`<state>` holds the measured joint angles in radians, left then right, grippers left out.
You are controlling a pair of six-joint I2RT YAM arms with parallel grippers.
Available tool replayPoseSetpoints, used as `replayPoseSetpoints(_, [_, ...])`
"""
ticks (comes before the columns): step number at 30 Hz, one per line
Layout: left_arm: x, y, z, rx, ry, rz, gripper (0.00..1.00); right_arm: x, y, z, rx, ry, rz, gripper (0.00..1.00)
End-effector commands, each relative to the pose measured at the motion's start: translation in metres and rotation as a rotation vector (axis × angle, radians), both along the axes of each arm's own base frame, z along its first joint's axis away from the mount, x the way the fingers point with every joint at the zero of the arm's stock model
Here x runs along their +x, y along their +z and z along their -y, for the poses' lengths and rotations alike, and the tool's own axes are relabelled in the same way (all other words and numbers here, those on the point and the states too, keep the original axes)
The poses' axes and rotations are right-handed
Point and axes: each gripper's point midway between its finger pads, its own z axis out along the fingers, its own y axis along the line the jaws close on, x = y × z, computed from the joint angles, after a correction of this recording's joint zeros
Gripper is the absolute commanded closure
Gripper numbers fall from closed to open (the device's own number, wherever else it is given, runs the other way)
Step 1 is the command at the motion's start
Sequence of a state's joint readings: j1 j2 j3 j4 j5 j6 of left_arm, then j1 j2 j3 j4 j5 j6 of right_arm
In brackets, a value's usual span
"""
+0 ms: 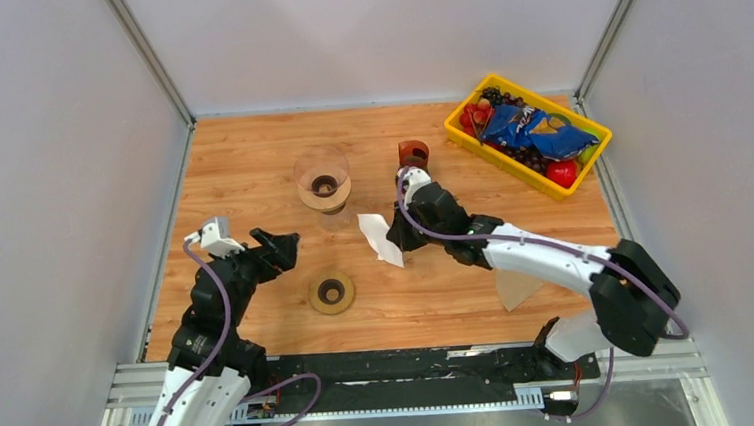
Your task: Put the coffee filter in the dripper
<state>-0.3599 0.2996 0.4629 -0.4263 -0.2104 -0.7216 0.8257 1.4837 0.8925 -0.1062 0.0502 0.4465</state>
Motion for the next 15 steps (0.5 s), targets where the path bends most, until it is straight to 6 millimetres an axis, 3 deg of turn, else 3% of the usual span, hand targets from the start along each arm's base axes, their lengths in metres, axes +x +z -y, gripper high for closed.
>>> replayPoseSetpoints(1, [-0.006,0.047,0.056,-0.069,-0.328,0.229,0.0,-0.026,0.065,-0.015,0.269,0.155,0.031,1.0])
replayPoseSetpoints(5, [-0.023,0.072,0.1,-0.145,-0.604,0.359,0.0,-0.044,0.107,-0.009,0.393,0.264,0.084,1.0])
replayPoseSetpoints(7, [-0.026,0.077,0.11,-0.161,-0.676,0.377,0.0,-0.051,0.129,-0.005,0.468,0.308,0.117,1.0])
replayPoseSetpoints(11, [-0.023,0.081,0.123,-0.175,-0.747,0.389,0.0,-0.067,0.168,0.004,0.603,0.395,0.166,1.0])
replayPoseSetpoints(15, [-0.018,0.077,0.13,-0.156,-0.772,0.375,0.0,-0.076,0.19,0.011,0.671,0.449,0.185,1.0])
